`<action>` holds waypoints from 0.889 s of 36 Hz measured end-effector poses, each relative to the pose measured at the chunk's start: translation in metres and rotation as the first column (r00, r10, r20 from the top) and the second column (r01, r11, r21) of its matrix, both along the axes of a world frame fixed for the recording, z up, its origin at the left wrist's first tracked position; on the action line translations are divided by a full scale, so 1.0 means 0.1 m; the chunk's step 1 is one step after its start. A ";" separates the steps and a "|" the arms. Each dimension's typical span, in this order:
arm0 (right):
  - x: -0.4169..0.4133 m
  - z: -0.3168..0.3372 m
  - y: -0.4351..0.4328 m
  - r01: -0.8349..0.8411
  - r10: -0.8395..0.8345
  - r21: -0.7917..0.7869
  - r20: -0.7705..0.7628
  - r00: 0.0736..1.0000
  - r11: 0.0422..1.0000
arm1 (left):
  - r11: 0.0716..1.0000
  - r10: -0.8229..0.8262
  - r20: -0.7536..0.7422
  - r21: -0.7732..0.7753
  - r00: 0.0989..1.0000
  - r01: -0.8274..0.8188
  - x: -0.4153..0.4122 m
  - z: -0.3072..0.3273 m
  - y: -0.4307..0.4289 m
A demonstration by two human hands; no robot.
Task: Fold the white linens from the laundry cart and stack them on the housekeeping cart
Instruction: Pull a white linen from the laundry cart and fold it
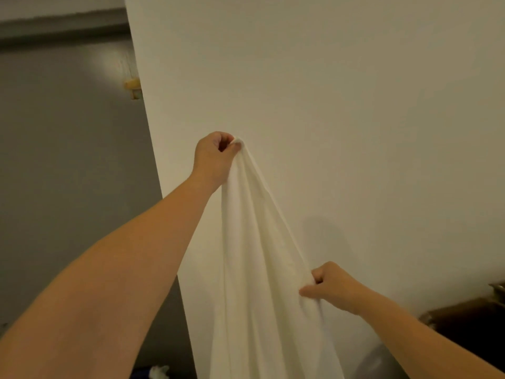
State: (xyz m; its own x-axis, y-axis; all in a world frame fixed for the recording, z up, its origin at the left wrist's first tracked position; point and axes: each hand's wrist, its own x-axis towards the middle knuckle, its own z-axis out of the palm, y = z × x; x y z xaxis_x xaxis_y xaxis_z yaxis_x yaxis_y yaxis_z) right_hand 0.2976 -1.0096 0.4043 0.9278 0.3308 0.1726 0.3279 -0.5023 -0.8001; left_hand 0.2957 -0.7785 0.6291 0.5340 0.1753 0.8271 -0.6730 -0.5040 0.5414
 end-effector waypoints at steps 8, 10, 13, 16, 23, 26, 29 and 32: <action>0.16 -0.04 -0.06 0.030 -0.031 0.039 0.037 0.999 0.999 | 0.992 0.122 0.027 -0.040 0.992 -0.121 -0.13 0.18 0.42; 0.17 0.01 -0.12 0.026 -0.035 0.137 0.062 0.997 0.990 | 0.986 0.161 0.008 -0.050 0.987 -0.160 -0.13 0.18 0.53; 0.11 0.16 -0.18 -0.016 0.006 0.204 0.049 0.999 0.979 | 0.975 0.212 -0.025 -0.070 0.977 -0.213 -0.13 0.13 0.73; 0.13 0.22 -0.24 -0.080 0.074 0.129 0.046 0.996 0.988 | 0.966 0.227 -0.046 -0.119 0.973 -0.231 -0.11 0.06 0.88; 0.19 0.19 -0.37 -0.015 0.017 -0.065 0.030 0.999 0.998 | 0.962 0.225 -0.073 -0.140 0.972 -0.233 -0.11 0.06 0.96; 0.20 0.22 -0.42 0.051 -0.050 -0.024 0.051 0.997 0.998 | 0.962 0.217 -0.128 -0.138 0.968 -0.234 -0.09 0.03 0.98; 0.22 0.20 -0.42 0.117 -0.122 0.059 0.077 0.990 0.991 | 0.959 0.160 -0.235 -0.194 0.959 -0.208 -0.06 -0.06 0.97; 0.20 0.17 -0.36 0.159 -0.175 0.156 0.090 0.980 0.975 | 0.943 0.146 -0.275 -0.251 0.950 -0.218 -0.06 -0.21 0.99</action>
State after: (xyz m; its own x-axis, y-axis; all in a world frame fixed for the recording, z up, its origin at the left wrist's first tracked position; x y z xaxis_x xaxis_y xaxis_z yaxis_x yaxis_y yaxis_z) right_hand 0.3176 -1.0460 0.4213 0.9425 0.1366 0.3049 0.3336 -0.4363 -0.8357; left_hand 0.2902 -0.6798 0.6082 0.6535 0.4902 0.5768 -0.4094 -0.4120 0.8140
